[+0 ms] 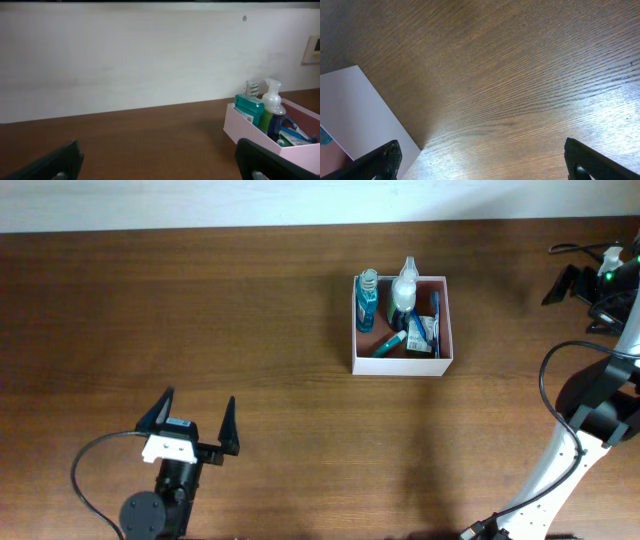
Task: Pack container
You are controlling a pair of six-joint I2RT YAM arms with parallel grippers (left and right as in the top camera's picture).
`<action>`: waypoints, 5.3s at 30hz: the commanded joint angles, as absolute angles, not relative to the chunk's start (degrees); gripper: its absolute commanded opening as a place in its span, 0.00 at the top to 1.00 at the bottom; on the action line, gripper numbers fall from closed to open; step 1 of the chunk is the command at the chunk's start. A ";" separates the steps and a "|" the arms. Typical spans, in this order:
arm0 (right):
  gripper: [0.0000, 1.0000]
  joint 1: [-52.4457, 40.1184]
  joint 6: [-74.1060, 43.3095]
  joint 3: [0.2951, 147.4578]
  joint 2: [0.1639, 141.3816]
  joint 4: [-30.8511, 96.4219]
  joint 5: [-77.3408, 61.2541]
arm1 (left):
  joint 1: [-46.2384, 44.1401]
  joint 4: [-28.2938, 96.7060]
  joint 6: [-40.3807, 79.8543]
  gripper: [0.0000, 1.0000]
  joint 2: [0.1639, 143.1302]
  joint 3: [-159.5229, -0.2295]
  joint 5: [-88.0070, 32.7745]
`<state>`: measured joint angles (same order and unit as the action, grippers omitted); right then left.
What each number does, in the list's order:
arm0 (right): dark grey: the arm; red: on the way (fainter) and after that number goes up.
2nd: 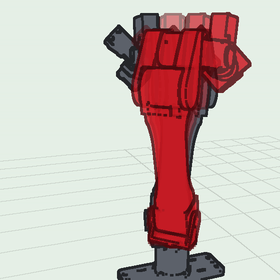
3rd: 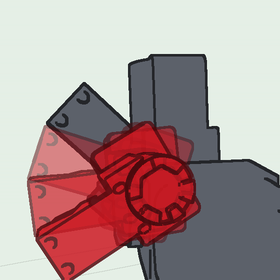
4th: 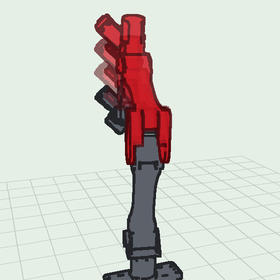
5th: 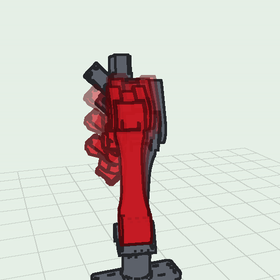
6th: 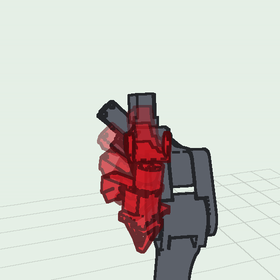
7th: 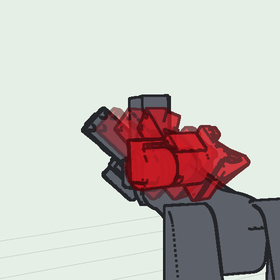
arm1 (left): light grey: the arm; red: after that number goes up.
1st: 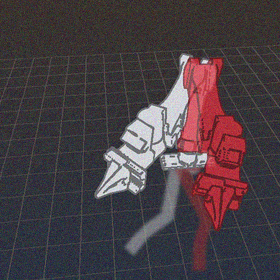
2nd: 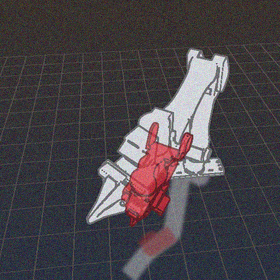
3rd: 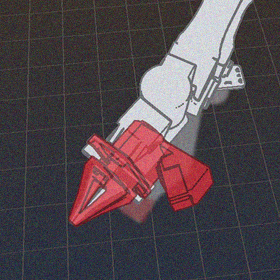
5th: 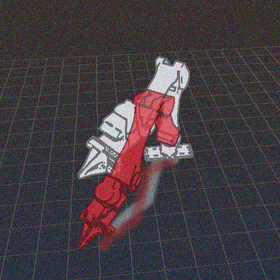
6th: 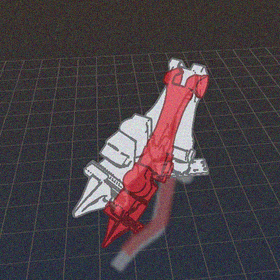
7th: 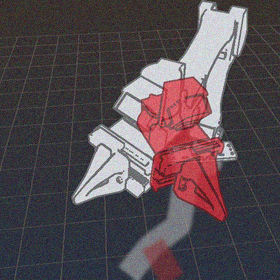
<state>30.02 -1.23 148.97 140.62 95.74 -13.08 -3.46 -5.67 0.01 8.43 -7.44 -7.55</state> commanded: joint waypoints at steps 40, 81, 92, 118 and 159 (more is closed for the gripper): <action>0.01 30.04 -0.93 148.66 139.98 95.57 -12.82 | 0.91 3.92 0.60 0.01 0.30 -0.54 -8.12; 0.01 29.39 -0.89 148.66 132.35 94.24 -6.72 | 0.91 3.90 0.60 0.01 0.30 -0.54 -8.14; 0.01 26.76 -0.91 143.68 109.73 82.32 -3.16 | 0.91 3.92 0.60 0.01 0.30 -0.54 -8.14; 0.01 7.64 -0.89 84.38 44.49 48.71 -4.45 | 0.91 3.92 0.60 0.01 0.30 -0.54 -8.14; 0.01 1.34 2.72 24.86 6.55 10.22 -10.28 | 0.91 3.92 0.60 0.01 0.30 -0.54 -8.14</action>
